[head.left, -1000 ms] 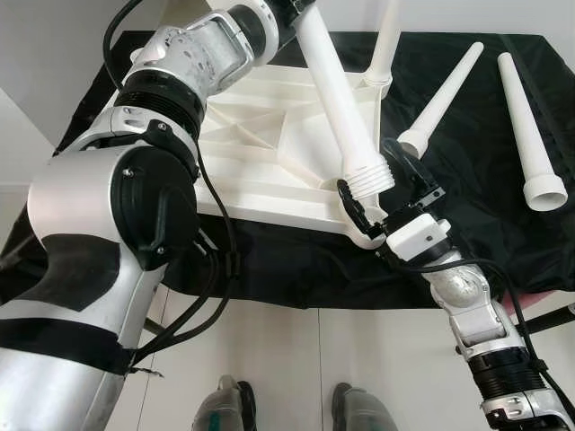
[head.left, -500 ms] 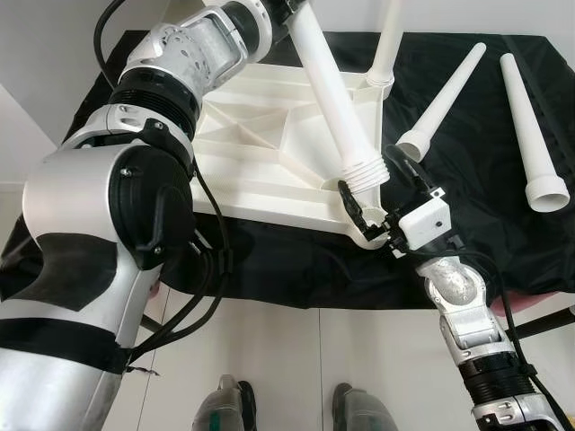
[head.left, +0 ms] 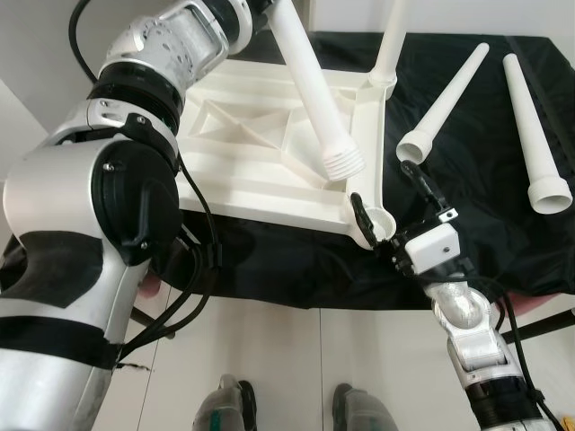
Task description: Building children table
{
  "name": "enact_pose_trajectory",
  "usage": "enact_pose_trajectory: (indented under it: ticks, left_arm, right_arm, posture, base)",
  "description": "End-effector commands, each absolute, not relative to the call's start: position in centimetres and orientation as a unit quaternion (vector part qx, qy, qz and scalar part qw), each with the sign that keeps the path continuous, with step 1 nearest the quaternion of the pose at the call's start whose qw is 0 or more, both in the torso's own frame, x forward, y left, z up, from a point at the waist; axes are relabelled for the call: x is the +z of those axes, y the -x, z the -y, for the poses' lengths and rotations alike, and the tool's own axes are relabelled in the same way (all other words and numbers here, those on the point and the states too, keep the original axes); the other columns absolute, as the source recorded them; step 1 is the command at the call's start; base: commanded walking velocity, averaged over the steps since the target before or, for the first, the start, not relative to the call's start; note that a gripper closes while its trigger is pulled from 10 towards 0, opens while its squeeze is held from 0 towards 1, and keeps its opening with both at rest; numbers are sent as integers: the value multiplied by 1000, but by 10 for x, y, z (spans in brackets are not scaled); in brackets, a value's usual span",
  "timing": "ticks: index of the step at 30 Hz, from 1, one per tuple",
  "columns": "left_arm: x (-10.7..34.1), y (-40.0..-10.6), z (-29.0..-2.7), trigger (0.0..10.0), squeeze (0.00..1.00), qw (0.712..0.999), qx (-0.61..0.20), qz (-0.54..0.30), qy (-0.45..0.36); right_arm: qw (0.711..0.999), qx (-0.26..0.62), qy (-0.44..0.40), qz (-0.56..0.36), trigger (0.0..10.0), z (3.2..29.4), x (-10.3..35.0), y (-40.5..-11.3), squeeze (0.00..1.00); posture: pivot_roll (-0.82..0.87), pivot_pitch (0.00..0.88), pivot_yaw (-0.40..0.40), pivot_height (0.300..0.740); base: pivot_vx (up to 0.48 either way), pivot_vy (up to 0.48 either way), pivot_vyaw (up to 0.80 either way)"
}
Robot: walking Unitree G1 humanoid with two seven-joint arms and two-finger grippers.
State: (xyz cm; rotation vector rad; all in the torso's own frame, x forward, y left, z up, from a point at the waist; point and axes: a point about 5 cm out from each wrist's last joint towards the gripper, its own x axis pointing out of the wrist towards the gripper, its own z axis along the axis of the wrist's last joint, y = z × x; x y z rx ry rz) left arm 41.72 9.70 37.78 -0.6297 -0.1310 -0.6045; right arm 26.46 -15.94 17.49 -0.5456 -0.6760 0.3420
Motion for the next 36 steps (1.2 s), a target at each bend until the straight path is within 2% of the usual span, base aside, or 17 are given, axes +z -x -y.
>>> enact_pose_trajectory:
  ticks: [1, 13, 14, 22, 36]
  left_arm:
    - [386, -416, -99, 10000, 0, 907, -292, 77, 293]
    - [394, -412, -88, 10000, 0, 908, -325, 115, 238]
    - [396, -410, -82, 10000, 0, 907, -339, 133, 211]
    - [401, -405, -73, 10000, 0, 903, -356, 165, 175]
    - [414, -381, -37, 10000, 0, 876, -406, 234, 118]
  right_arm:
    - [894, 172, 253, 326, 10000, 156, 175, -262, 0]
    - [934, 167, 127, 288, 10000, 159, 203, -282, 0]
    - [944, 169, 85, 272, 10000, 164, 217, -292, 0]
    - [955, 186, 67, 220, 10000, 170, 230, -305, 0]
    - [937, 310, 37, 157, 10000, 168, 257, -312, 0]
  posture:
    - [-66, 137, 102, 740]
    - [-65, 136, 95, 740]
    - [-62, 133, 93, 740]
    - [-61, 130, 90, 740]
    - [-59, 113, 88, 740]
  base:
    - [0, 0, 0]
    - [0, 0, 0]
    - [0, 0, 0]
    - [0, 0, 0]
    - [0, 0, 0]
